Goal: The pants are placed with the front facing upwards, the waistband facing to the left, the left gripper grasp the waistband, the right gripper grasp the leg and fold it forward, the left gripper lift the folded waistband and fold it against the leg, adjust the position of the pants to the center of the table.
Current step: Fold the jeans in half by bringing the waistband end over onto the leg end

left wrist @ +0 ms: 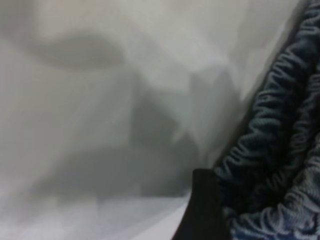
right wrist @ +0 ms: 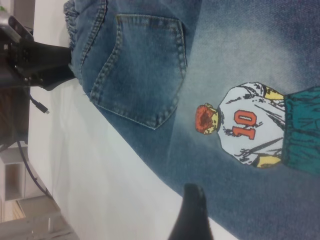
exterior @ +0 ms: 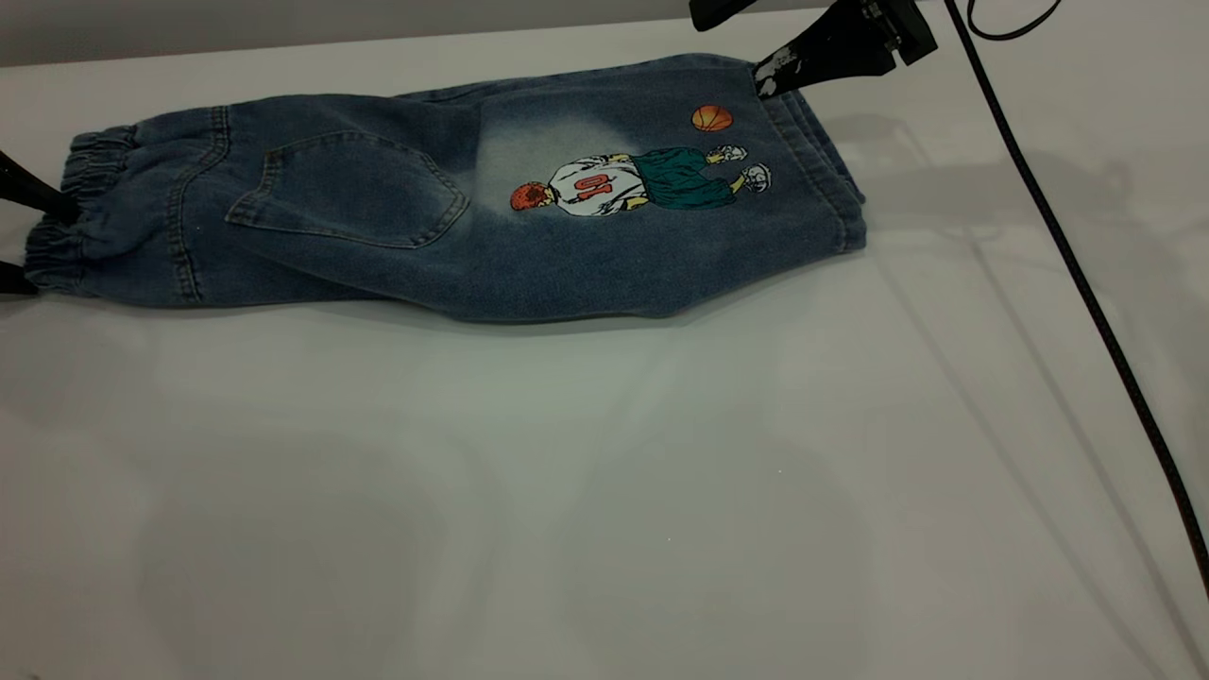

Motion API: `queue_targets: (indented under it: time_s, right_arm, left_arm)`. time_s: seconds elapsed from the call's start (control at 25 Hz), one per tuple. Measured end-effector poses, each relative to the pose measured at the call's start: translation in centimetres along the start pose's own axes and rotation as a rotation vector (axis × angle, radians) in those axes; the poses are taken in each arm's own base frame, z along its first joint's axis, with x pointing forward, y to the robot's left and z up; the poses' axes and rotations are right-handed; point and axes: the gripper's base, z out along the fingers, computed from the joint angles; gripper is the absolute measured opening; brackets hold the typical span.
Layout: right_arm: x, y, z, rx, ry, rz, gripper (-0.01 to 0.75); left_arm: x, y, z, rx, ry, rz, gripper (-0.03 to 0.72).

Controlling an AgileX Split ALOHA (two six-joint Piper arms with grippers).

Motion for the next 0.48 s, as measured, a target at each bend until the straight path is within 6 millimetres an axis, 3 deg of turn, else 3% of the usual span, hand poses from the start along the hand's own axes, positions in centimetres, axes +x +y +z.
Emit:
queue_targets:
  time_s: [0.48]
  right_arm:
    - [0.0,0.0,0.0,0.001,0.003,-0.001,0.505]
  left_arm:
    - [0.3,0.1,1.7,0.002,0.023,-0.029,0.463]
